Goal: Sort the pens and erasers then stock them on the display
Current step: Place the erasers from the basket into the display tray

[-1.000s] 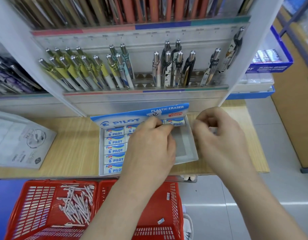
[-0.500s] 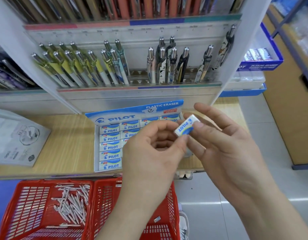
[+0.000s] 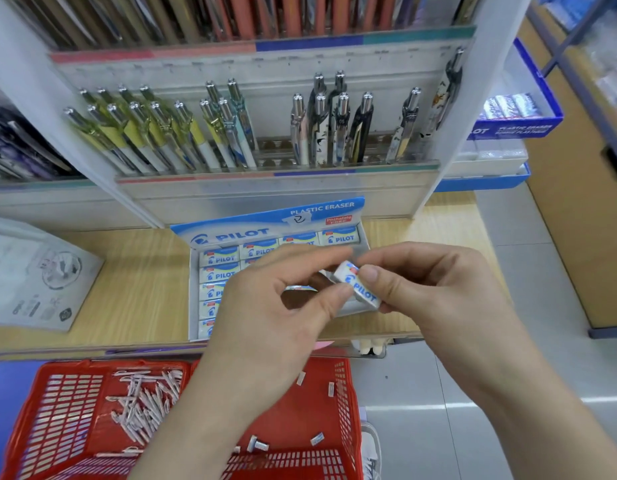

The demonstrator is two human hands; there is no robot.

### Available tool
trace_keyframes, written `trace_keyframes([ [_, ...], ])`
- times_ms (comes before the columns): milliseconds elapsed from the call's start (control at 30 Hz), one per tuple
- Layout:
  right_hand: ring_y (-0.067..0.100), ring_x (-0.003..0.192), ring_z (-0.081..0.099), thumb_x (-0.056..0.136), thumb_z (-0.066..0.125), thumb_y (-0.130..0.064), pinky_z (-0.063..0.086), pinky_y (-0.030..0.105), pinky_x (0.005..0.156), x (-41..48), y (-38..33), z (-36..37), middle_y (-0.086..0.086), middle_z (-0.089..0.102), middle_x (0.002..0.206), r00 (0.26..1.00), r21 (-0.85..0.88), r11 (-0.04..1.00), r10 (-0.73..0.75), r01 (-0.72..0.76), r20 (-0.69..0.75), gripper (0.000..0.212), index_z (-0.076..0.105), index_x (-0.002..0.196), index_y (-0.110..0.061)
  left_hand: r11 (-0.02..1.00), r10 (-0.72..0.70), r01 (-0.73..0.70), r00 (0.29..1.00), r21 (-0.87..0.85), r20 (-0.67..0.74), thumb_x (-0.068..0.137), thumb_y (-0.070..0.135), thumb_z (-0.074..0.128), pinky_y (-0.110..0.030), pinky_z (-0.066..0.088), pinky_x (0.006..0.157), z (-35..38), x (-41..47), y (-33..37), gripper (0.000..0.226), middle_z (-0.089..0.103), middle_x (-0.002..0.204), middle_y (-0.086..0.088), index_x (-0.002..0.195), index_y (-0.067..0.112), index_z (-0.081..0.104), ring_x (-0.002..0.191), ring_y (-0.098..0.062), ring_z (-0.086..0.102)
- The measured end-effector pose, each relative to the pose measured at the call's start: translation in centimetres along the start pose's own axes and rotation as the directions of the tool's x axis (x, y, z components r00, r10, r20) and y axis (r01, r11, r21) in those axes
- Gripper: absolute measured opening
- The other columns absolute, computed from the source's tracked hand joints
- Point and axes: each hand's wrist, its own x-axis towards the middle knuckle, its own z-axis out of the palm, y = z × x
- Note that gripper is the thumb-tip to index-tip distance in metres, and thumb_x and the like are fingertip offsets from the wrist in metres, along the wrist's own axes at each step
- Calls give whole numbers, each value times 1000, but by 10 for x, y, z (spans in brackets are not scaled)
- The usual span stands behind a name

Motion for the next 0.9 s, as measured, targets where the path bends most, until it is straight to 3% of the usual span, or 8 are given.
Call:
trace_keyframes([
  [167, 19, 65, 63, 81, 71, -15, 55, 31, 61, 7, 8, -5, 5, 72, 73, 989, -119, 992, -47, 31, -139, 4, 74, 78, -17, 996, -83, 86, 993, 38, -90, 66, 13, 81, -20, 54, 67, -2, 13, -4, 22, 69, 70, 8, 75, 30, 71, 65, -9, 64],
  [300, 2, 61, 54, 82, 71, -13, 46, 12, 54, 13, 16, -7, -4, 66, 69, 974, -293, 955, -116, 55, -195, 10, 71, 83, -23, 965, 16, 35, 981, 259, -194, 67, 23, 82, -20, 50, 67, 8, 27, -17, 18, 64, 70, 12, 80, 29, 72, 62, -6, 57],
  [433, -1, 73, 58, 83, 69, -18, 44, 7, 62, 15, 27, -3, -11, 63, 81, 974, -469, 881, -157, 63, -162, 15, 71, 95, -27, 852, 186, -74, 968, 518, -169, 68, 32, 81, -22, 43, 66, 20, 34, -31, 24, 60, 80, 9, 88, 21, 75, 64, -7, 47],
  [533, 0, 77, 59, 85, 66, -18, 46, 10, 67, 15, 28, -1, -15, 62, 85, 965, -595, 798, -221, 97, -138, 16, 73, 97, -27, 796, 226, -84, 960, 600, -164, 67, 29, 80, -25, 46, 65, 24, 36, -36, 25, 63, 82, 2, 89, 17, 75, 65, -18, 57],
  [700, 12, 74, 59, 89, 59, -22, 51, 35, 71, 17, 25, 1, -7, 59, 90, 950, -758, 625, -313, 187, -23, 18, 73, 100, -23, 800, 217, -81, 963, 594, -162, 68, 24, 80, -29, 51, 66, 25, 38, -34, 24, 63, 84, 4, 90, 23, 74, 69, -16, 59],
  [900, 13, 78, 50, 89, 42, -40, 41, 29, 64, 14, 21, 5, -7, 46, 94, 960, -854, 470, -259, 221, 106, 37, 65, 113, -23, 765, 232, -96, 964, 637, -133, 71, 24, 73, -26, 49, 62, 24, 39, -34, 11, 64, 79, 3, 82, 22, 76, 68, -18, 62],
])
